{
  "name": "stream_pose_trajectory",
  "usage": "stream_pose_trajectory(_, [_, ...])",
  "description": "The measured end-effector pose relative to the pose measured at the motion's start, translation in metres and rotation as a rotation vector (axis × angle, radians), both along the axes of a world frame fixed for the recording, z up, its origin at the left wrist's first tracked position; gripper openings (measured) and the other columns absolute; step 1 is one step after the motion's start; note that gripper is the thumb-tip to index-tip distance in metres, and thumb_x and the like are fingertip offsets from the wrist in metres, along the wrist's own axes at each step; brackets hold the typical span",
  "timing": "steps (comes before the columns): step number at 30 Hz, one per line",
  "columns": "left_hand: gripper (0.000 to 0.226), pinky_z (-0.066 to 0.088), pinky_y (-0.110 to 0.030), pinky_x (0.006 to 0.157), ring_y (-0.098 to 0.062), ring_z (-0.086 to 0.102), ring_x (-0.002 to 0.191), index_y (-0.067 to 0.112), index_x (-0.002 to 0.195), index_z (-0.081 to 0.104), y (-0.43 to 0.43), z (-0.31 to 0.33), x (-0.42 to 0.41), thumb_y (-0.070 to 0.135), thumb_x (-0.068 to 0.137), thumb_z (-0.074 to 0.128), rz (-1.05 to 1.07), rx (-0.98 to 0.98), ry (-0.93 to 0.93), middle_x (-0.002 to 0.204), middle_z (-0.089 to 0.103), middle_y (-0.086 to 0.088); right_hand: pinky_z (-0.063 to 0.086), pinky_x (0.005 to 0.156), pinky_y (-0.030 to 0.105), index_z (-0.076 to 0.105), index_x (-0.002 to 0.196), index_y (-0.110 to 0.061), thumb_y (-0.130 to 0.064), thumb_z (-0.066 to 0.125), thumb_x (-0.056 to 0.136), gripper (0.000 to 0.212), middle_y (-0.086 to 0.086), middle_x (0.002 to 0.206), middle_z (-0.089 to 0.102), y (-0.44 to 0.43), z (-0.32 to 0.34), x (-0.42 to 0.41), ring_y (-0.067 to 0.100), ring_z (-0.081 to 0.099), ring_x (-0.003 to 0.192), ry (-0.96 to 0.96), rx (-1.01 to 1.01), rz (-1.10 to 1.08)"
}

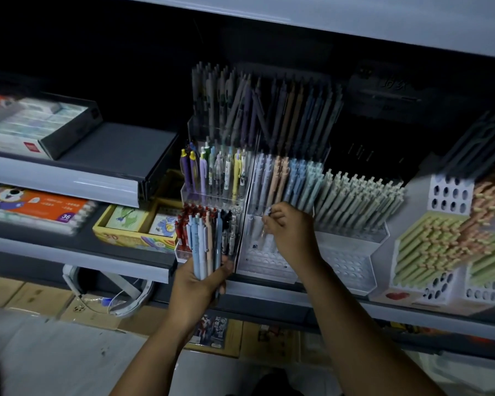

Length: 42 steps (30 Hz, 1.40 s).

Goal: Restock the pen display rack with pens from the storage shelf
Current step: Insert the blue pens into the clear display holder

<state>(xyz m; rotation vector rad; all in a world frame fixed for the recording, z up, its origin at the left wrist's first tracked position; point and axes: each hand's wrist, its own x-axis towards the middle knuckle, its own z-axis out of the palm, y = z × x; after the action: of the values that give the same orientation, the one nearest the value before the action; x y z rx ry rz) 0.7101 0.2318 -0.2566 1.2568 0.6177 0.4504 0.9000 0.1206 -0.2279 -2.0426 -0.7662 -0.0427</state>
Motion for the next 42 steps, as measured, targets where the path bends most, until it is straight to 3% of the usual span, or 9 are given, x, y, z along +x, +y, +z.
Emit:
stream_pose_trajectory(3, [0.021, 0.032, -0.024, 0.042, -0.02, 0.043, 0.045, -0.003, 0.097, 0.064, -0.001, 0.001, 0.0, 0.011, 0.089, 0.077, 0.002, -0.002, -0.004, 0.057, 0.054, -0.016, 0.06, 0.075, 0.04, 0.07, 0.095, -0.001, -0.01, 0.074, 0.091, 0.01, 0.01, 0.086, 0.068, 0.002, -0.002, 0.002, 0.019, 0.067, 0.076, -0.043, -0.05, -0.013])
stream_pose_trajectory(7, [0.013, 0.034, -0.024, 0.042, -0.017, 0.046, 0.044, 0.003, 0.096, 0.066, -0.002, 0.005, 0.0, 0.009, 0.09, 0.076, -0.01, 0.004, -0.016, 0.058, 0.055, -0.015, 0.043, 0.073, 0.024, 0.073, 0.095, -0.006, -0.018, 0.077, 0.089, 0.014, -0.004, 0.087, 0.052, 0.005, -0.007, 0.006, 0.011, 0.054, 0.075, -0.059, -0.18, -0.045])
stream_pose_trajectory(12, [0.009, 0.034, -0.024, 0.043, -0.017, 0.046, 0.045, 0.007, 0.091, 0.065, -0.006, 0.009, 0.002, 0.007, 0.091, 0.075, -0.027, 0.02, -0.01, 0.057, 0.055, -0.014, 0.051, 0.07, 0.027, 0.075, 0.098, -0.018, -0.032, 0.074, 0.091, 0.015, 0.001, 0.088, 0.074, 0.008, -0.005, 0.005, 0.022, 0.068, 0.08, -0.149, -0.381, -0.071])
stream_pose_trajectory(20, [0.009, 0.034, -0.025, 0.046, -0.019, 0.045, 0.046, 0.009, 0.092, 0.067, -0.007, 0.009, 0.0, 0.011, 0.091, 0.076, -0.028, 0.021, 0.0, 0.059, 0.055, -0.016, 0.055, 0.08, 0.033, 0.073, 0.11, -0.018, -0.032, 0.069, 0.095, 0.021, 0.006, 0.105, 0.075, 0.018, 0.002, 0.0, 0.028, 0.07, 0.097, -0.147, -0.54, -0.099])
stream_pose_trajectory(24, [0.015, 0.034, -0.025, 0.045, -0.019, 0.046, 0.047, 0.002, 0.099, 0.069, -0.007, 0.009, 0.0, 0.013, 0.091, 0.074, -0.037, 0.008, -0.007, 0.06, 0.059, -0.014, 0.05, 0.069, 0.031, 0.057, 0.124, -0.016, -0.03, 0.069, 0.095, 0.034, 0.009, 0.102, 0.07, 0.011, -0.004, -0.013, 0.029, 0.068, 0.092, -0.127, -0.407, -0.087])
stream_pose_trajectory(27, [0.023, 0.034, -0.025, 0.046, -0.022, 0.046, 0.049, -0.002, 0.095, 0.07, -0.008, 0.008, 0.003, 0.02, 0.091, 0.075, -0.028, -0.021, 0.003, 0.06, 0.059, -0.016, 0.053, 0.063, 0.035, 0.053, 0.129, -0.017, -0.028, 0.071, 0.094, 0.041, 0.001, 0.08, 0.064, 0.003, -0.009, -0.026, 0.021, 0.063, 0.073, -0.048, -0.225, -0.106])
stream_pose_trajectory(32, [0.04, 0.033, -0.025, 0.046, -0.021, 0.044, 0.047, -0.008, 0.088, 0.067, -0.015, 0.009, 0.011, 0.031, 0.086, 0.075, -0.06, -0.061, 0.001, 0.058, 0.056, -0.02, 0.051, 0.049, 0.032, 0.067, 0.116, -0.013, -0.023, 0.07, 0.096, 0.023, 0.007, 0.088, 0.067, 0.0, 0.003, -0.042, 0.018, 0.061, 0.056, 0.456, 0.147, -0.001])
stream_pose_trajectory(37, [0.023, 0.034, -0.028, 0.048, -0.025, 0.044, 0.052, 0.0, 0.083, 0.065, -0.025, 0.01, 0.017, 0.02, 0.092, 0.074, -0.107, -0.04, -0.007, 0.059, 0.056, -0.021, 0.046, 0.044, 0.028, 0.072, 0.102, -0.012, -0.019, 0.072, 0.094, 0.011, 0.007, 0.072, 0.07, -0.01, 0.012, -0.051, 0.018, 0.059, 0.05, 0.555, 0.295, 0.118])
stream_pose_trajectory(42, [0.022, 0.035, -0.026, 0.047, -0.024, 0.045, 0.051, 0.012, 0.072, 0.068, -0.032, 0.011, 0.023, 0.02, 0.091, 0.075, -0.185, -0.038, -0.005, 0.058, 0.055, -0.022, 0.043, 0.045, 0.026, 0.069, 0.113, -0.003, -0.016, 0.073, 0.093, 0.025, 0.002, 0.068, 0.067, -0.018, 0.008, -0.052, 0.015, 0.057, 0.054, 0.783, 0.373, 0.058])
